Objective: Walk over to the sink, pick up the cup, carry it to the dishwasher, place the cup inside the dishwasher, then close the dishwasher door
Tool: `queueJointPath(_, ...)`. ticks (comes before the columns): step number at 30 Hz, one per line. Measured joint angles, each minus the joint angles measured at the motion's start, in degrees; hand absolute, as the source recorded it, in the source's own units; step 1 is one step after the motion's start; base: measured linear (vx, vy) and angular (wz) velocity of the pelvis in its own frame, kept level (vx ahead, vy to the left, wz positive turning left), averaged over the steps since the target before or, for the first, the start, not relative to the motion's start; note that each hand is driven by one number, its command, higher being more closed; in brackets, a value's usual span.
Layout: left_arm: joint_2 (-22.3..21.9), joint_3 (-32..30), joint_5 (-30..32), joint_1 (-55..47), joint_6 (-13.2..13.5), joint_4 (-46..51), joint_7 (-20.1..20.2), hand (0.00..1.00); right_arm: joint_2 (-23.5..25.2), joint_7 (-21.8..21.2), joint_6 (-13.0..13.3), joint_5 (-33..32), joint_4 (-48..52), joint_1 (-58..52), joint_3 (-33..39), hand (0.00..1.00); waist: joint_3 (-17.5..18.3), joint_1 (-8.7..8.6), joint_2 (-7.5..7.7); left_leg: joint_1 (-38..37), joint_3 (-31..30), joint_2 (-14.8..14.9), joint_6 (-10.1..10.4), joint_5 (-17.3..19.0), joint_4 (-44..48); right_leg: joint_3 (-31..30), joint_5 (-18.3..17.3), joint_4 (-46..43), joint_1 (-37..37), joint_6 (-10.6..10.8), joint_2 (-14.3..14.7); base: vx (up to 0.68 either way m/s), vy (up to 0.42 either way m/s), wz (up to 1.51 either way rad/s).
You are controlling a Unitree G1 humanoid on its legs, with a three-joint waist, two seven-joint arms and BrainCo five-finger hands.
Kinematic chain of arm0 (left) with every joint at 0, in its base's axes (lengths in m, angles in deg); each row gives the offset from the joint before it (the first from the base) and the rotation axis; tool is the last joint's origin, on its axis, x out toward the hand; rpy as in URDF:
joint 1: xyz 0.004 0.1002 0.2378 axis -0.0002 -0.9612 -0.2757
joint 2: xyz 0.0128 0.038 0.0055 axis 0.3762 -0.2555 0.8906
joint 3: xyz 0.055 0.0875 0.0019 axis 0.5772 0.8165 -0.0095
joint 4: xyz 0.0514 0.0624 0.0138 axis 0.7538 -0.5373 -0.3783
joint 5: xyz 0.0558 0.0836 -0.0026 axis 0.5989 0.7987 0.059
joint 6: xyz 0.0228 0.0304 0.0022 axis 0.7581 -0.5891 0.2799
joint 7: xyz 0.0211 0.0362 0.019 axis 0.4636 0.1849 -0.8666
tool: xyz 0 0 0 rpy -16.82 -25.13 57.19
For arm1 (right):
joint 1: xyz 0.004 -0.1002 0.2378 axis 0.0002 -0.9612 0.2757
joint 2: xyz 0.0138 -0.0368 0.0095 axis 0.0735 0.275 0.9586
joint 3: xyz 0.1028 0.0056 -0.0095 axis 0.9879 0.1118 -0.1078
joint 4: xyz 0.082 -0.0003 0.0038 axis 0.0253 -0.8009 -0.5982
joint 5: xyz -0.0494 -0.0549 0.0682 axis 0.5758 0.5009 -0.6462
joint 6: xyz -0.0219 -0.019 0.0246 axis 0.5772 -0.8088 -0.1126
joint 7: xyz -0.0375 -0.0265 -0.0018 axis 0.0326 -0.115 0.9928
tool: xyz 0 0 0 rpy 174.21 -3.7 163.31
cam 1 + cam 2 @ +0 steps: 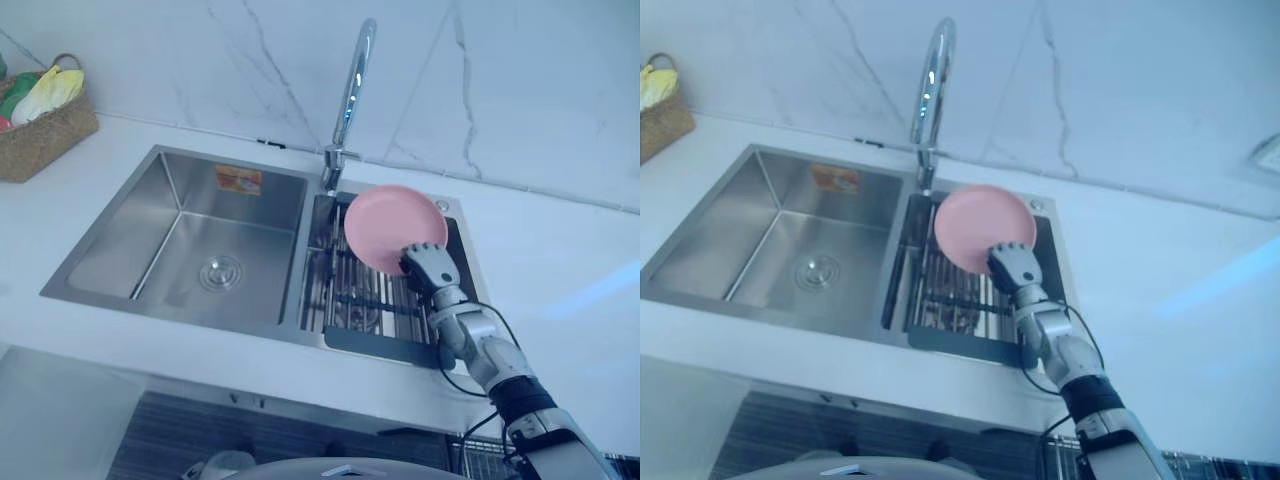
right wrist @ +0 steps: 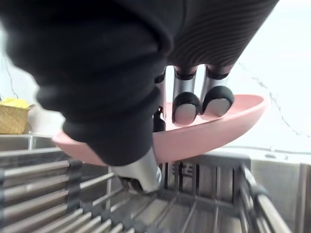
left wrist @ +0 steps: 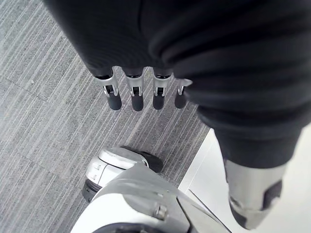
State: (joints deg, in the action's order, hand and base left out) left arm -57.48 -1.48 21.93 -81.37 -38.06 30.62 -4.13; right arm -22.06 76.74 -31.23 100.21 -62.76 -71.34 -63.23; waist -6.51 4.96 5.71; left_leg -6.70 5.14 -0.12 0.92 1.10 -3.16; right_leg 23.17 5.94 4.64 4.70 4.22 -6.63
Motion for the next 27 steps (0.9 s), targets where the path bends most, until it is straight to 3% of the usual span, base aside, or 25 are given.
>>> queueJointPath(8,-0.43,-0.46,-0.02,-0.32,0.53,0.01,0.00,0.00,-1.50,0.04,1.22,-3.83,4.98,2.83,1.01,1.00,0.13,-0.22,-0.41,0.30,0.96,0.09,-0.03,-0.02,0.17,-0.54,0.41,0.00,-0.69,-0.22,0.13,-0.01,-0.002,-0.06)
queueJointPath(15,-0.69,-0.47,-0.03,-0.89,0.60,0.00,-0.02,0.00,-1.75,2.29,-0.05,-6.37,7.37,2.88,4.48,1.00,0.31,-0.47,-0.73,0.37,0.78,0.02,-0.11,-0.07,0.11,-0.59,0.43,-0.01,-0.70,-0.20,0.07,0.00,0.000,0.00)
queueJointPath(21,-1.63,-0.59,1.25,-2.97,0.39,-0.04,-0.02,0.00,-1.85,3.08,-3.61,-10.71,20.00,-0.81,15.49,1.00,0.42,-2.30,-1.01,-0.39,4.13,0.06,-0.17,0.62,0.34,-4.28,1.07,-0.02,-2.09,-0.21,0.36,0.02,0.018,-0.29)
queueJointPath(27,-1.71,0.03,5.35,-3.10,0.43,-1.42,-0.15,0.00,-2.37,6.86,-6.02,-12.85,25.03,-11.30,29.17,1.00,1.23,-6.10,-1.98,-0.43,12.48,0.07,-0.57,3.83,3.37,-12.96,2.98,-0.03,-5.22,-0.09,1.02,-0.02,0.034,-0.74)
